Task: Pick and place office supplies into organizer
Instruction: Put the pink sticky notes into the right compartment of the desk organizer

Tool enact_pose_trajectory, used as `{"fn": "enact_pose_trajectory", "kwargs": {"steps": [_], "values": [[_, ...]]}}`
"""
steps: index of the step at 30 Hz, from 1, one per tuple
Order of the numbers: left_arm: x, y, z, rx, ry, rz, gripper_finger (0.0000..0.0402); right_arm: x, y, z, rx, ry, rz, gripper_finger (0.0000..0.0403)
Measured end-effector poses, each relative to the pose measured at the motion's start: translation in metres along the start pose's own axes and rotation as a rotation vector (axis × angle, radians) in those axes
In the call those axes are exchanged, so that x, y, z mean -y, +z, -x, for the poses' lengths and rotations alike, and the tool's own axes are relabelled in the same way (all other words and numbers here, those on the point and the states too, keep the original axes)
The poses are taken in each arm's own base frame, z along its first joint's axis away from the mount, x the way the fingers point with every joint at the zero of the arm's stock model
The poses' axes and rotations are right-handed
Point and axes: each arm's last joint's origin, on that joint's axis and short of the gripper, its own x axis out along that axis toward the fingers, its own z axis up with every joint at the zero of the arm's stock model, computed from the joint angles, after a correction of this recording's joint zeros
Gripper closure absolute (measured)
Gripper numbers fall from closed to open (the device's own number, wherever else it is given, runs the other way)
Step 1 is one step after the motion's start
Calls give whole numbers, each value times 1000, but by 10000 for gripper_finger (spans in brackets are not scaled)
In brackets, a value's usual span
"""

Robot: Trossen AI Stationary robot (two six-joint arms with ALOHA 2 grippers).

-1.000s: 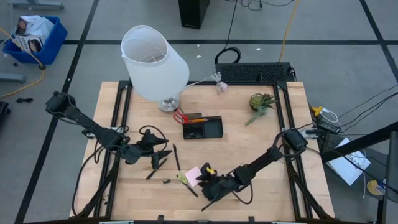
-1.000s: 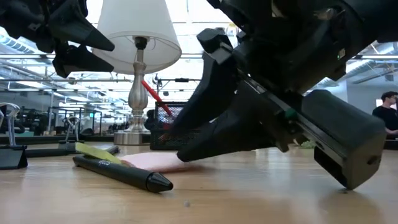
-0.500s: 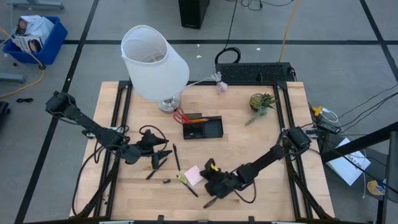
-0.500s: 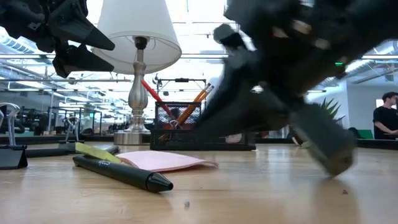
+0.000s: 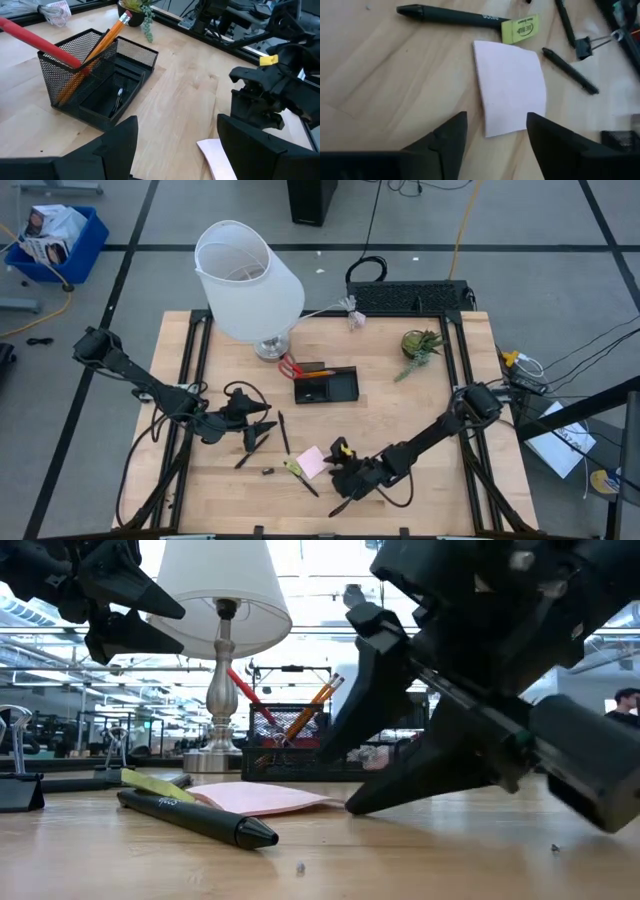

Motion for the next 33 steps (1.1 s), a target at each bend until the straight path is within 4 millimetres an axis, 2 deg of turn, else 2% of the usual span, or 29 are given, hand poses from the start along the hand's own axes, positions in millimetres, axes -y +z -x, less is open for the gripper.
{"fn": "enact_pose_trajectory", "kwargs": {"steps": [5,9,14,17,22,28,33], "values": [[0,0,0,-1,1,-1,128,7,-3,-5,-16,-7,-10,194],[0,0,0,-1,1,-1,128,11,-6,-9,-28,3,35,210],[0,0,0,4,-2,9,128,8,-19,-26,-62,37,59,236],[1,2,0,15,-11,19,128,3,-29,-35,-110,57,71,274],[2,2,0,17,-13,21,128,2,-32,-39,-113,73,46,386],[2,2,0,17,-13,21,128,8,-22,-25,-130,-69,73,400],[2,2,0,18,-13,22,128,21,-11,3,-166,-213,121,401]]}}
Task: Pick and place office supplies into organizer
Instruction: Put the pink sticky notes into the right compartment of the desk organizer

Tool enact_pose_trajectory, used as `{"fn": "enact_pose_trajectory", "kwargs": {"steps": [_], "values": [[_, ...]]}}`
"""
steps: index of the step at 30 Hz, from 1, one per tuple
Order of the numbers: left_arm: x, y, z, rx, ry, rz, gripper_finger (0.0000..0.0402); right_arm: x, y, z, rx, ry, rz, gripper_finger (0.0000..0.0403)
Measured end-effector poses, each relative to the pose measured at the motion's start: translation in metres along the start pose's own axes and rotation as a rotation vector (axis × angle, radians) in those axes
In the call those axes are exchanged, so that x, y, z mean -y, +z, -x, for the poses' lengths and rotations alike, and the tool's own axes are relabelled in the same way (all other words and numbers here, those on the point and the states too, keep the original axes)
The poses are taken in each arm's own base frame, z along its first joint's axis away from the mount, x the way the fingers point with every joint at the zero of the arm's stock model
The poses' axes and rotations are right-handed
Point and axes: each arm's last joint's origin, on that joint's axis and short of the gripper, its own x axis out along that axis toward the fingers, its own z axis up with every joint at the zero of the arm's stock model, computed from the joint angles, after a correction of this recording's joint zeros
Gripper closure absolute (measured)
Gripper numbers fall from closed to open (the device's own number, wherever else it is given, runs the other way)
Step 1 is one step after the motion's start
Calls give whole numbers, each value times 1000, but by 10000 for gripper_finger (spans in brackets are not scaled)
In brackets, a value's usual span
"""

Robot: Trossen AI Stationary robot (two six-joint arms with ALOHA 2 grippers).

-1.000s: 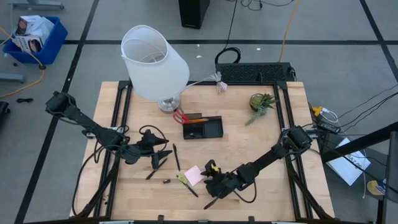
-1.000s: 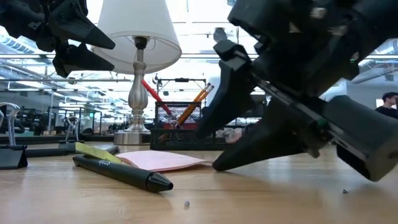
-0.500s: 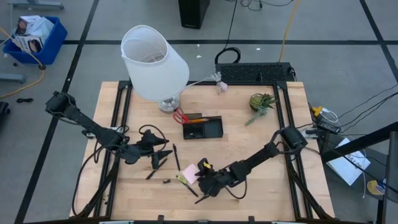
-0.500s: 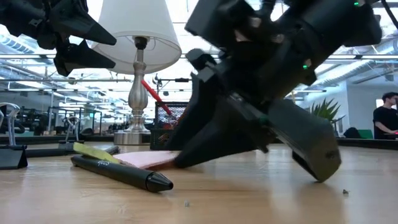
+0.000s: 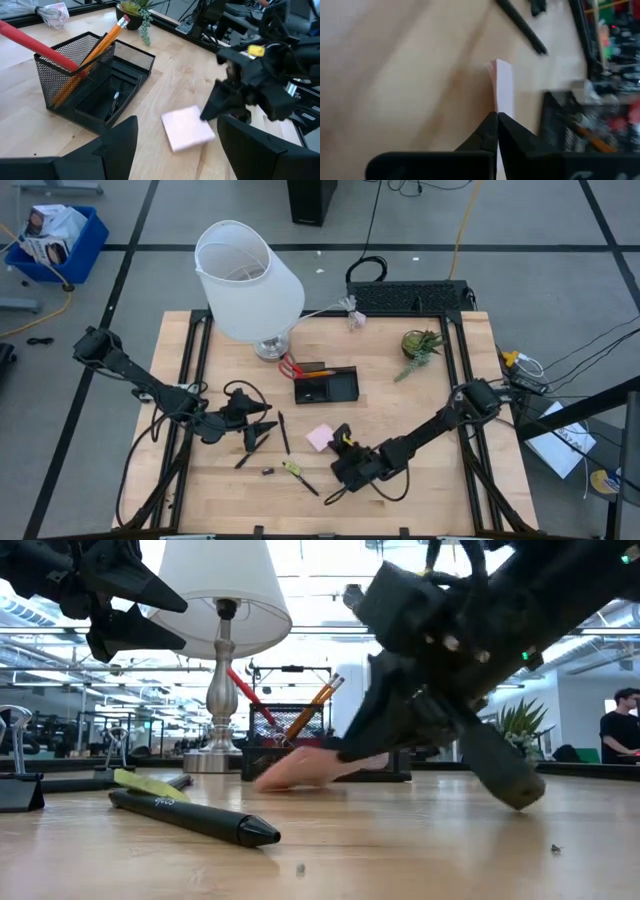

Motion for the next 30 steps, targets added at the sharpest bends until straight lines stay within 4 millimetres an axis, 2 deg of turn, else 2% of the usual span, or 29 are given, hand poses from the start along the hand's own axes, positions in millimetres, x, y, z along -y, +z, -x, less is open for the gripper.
{"fn": "enact_pose_trajectory", "kwargs": {"steps": [6,13,20,24,30], "values": [[0,0,0,-1,0,-1,128,27,5,38,-30,-139,-43,402],[0,0,0,-2,1,0,128,47,-1,54,-89,-249,-54,402],[0,0,0,-1,0,4,128,66,-20,35,-197,-274,-142,403],[0,0,0,-1,0,4,128,72,-43,18,-299,-324,-124,403],[0,0,0,-2,0,3,128,79,-77,-7,-371,-274,-172,403]]}}
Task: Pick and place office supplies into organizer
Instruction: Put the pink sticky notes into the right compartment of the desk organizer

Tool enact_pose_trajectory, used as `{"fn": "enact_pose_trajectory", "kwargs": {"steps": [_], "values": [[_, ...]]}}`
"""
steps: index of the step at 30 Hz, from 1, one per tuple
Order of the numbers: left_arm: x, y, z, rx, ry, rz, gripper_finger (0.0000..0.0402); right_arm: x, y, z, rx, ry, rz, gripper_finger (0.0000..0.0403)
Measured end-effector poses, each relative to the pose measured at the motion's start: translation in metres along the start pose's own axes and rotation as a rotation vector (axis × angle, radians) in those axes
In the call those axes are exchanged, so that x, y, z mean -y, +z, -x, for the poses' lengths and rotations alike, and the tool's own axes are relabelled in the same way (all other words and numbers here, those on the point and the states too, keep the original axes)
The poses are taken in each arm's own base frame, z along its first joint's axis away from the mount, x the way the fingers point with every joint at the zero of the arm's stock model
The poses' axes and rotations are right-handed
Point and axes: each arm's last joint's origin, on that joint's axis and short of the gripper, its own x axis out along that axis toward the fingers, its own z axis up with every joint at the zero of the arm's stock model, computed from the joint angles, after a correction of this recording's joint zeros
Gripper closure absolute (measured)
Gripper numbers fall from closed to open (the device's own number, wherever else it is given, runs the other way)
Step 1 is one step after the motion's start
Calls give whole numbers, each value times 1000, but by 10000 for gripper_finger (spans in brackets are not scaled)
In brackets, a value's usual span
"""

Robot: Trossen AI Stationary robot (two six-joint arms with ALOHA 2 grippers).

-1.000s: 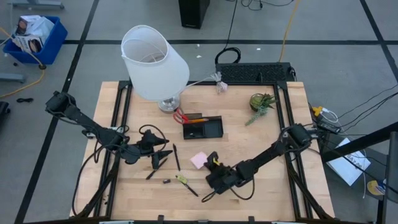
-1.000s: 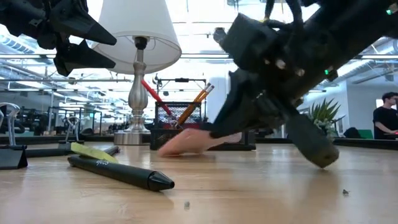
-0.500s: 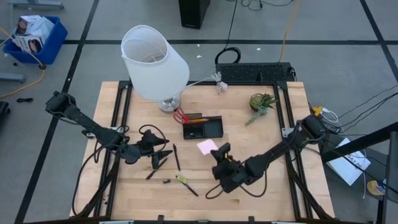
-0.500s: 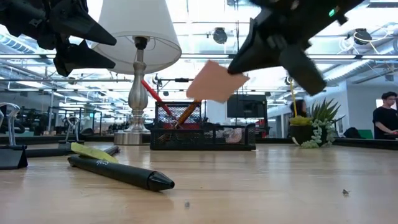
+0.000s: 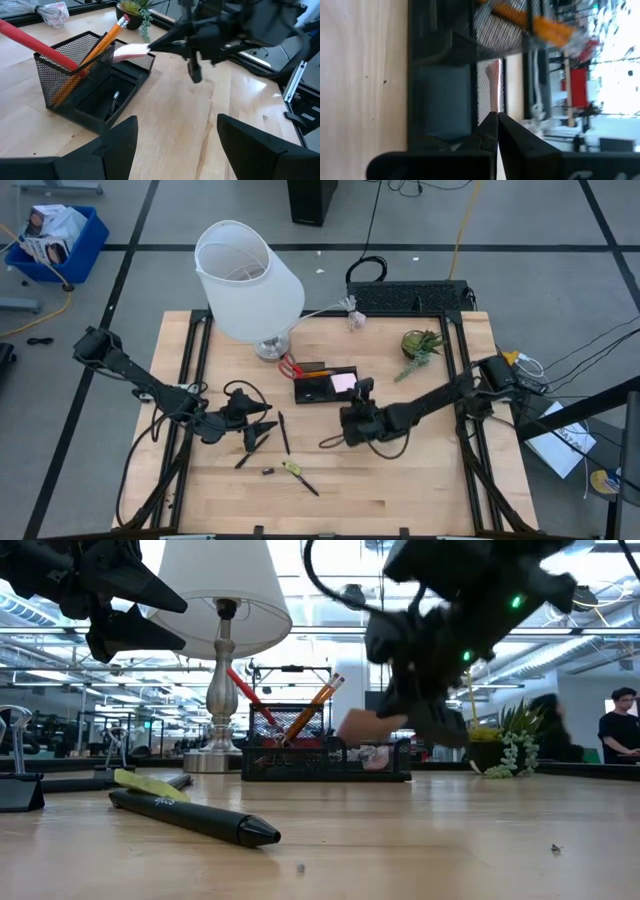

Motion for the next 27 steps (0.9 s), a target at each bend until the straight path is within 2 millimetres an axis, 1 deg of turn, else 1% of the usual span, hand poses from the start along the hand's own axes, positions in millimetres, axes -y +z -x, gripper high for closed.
{"fn": "enact_pose_trajectory", "kwargs": {"steps": [4,7,11,16,20,27], "values": [[0,0,0,-1,1,-2,128,-1,-10,-16,10,-24,-22,403],[0,0,0,-1,1,-5,128,-2,-13,-23,44,-26,-28,403],[0,0,0,-3,3,-9,128,-2,-13,-28,113,53,-58,403],[0,0,0,-4,5,-10,128,0,-14,-31,111,63,-76,396],[0,0,0,-4,4,-9,128,0,-14,-31,99,48,-75,367],[0,0,0,-4,4,-8,128,-1,-13,-29,110,51,-79,293]]}}
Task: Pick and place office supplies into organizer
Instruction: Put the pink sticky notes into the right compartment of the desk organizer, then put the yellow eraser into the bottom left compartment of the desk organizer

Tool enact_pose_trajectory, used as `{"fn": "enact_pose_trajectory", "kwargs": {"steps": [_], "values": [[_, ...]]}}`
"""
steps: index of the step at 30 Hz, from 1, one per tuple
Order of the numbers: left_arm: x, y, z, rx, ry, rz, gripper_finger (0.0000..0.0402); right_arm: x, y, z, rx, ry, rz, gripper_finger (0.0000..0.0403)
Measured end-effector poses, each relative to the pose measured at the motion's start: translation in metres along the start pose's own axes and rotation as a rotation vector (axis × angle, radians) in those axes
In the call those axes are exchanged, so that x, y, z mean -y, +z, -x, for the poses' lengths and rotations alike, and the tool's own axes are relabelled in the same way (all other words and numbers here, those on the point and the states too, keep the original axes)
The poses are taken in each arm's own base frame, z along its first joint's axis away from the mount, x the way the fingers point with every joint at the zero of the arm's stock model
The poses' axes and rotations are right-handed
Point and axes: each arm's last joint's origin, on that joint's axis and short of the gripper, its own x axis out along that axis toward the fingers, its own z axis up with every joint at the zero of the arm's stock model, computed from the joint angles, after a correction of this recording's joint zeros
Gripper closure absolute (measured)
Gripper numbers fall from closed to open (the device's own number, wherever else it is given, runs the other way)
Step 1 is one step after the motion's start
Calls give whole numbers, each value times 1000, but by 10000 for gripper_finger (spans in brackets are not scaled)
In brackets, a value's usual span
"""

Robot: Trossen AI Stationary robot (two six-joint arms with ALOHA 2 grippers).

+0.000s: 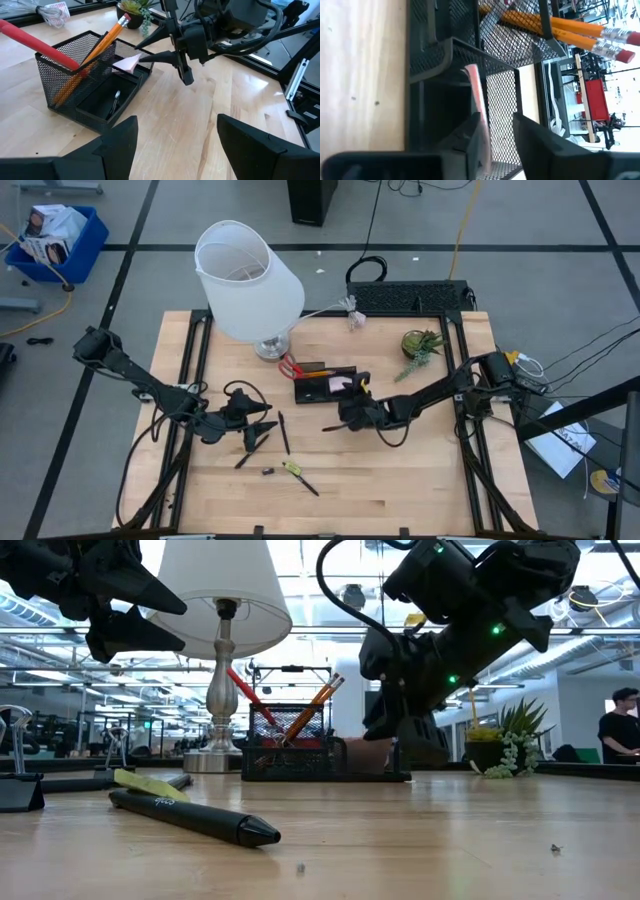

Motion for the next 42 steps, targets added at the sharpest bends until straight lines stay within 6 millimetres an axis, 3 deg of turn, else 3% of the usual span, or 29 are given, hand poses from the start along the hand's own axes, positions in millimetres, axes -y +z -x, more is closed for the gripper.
{"fn": "enact_pose_trajectory", "kwargs": {"steps": [7,13,20,27,35,38,42], "values": [[0,0,0,0,0,0,128,0,2,1,12,-6,-14,239],[0,0,0,-2,1,-2,128,-6,11,13,79,-3,0,217],[-1,-1,0,-5,5,-6,128,-10,31,47,246,23,-108,223],[0,-1,0,-4,3,-8,128,-14,56,81,575,292,-365,225],[-1,-1,0,-4,5,-12,128,-35,57,95,615,544,-485,235],[-1,-1,0,-4,5,-13,128,-45,59,97,630,567,-502,236],[-1,0,0,4,15,-26,128,-53,75,96,648,575,-506,234]]}}
